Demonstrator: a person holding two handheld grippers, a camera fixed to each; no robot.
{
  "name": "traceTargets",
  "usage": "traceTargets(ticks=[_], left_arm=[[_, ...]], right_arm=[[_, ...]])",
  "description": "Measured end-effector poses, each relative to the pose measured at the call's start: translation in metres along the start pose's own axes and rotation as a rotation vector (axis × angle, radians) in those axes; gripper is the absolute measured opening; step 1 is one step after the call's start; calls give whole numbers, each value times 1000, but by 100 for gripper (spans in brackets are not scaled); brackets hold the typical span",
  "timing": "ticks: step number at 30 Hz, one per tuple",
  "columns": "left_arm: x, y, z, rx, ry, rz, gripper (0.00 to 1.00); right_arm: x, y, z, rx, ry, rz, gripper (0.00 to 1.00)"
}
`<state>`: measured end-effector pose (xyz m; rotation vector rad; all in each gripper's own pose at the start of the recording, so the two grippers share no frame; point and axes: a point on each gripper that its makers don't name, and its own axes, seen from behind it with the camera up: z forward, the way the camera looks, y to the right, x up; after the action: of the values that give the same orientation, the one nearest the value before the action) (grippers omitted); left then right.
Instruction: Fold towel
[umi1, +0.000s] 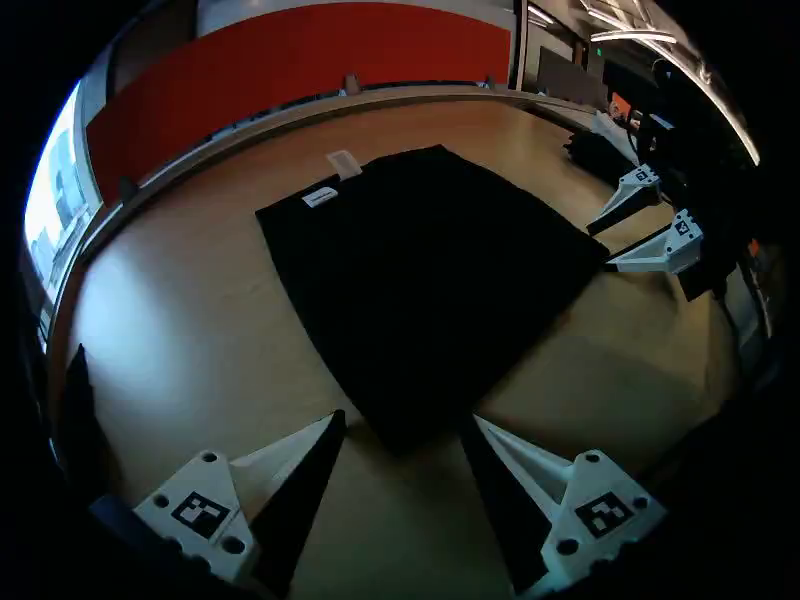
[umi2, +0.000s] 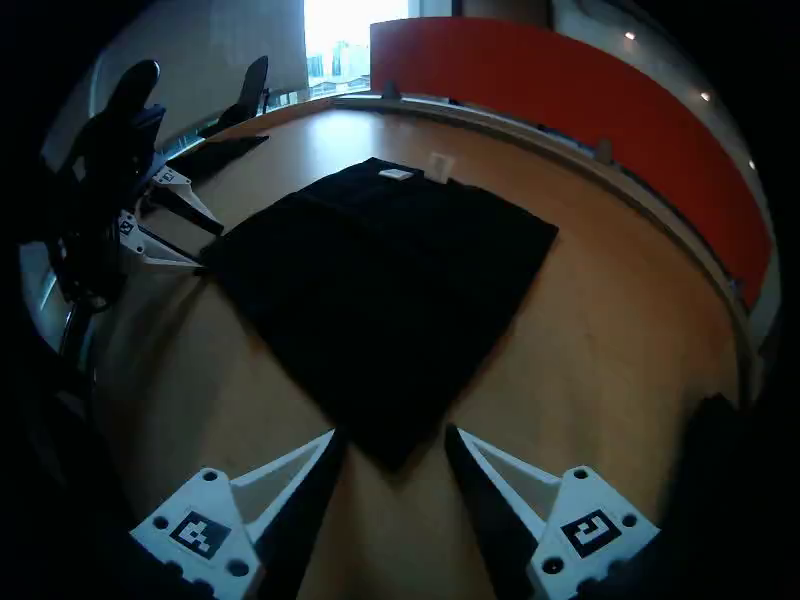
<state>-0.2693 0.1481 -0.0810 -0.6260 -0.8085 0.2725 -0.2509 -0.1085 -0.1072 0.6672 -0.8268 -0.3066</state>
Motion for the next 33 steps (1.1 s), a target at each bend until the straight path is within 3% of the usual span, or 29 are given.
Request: traceTargets(ticks=[5, 9, 11, 13, 15, 19, 23, 33], left_arm=[[0, 2, 0, -5, -6, 6, 72], [1, 3, 0, -5, -7, 8, 70], [1, 3, 0, -5, -7, 4, 64], [1, 3, 0, -1, -10, 0, 52], [2, 4, 1, 2, -12, -2, 51], [3, 3, 3, 11, -18, -9, 23], [4, 2, 4, 30, -18, -18, 9], [4, 7, 0, 31, -22, -38, 9]], right_arm=[[0, 0, 0, 3, -2, -1, 64], [0, -3, 0, 10, -1, -12, 51], [0, -5, 0, 13, 0, -16, 45], [0, -7, 1, 14, 0, -16, 40], [0, -8, 1, 14, 0, -15, 33], [1, -10, 1, 14, -1, -9, 19], [3, -14, 1, 21, 0, -1, 13], [8, -11, -4, 0, 17, 25, 12]])
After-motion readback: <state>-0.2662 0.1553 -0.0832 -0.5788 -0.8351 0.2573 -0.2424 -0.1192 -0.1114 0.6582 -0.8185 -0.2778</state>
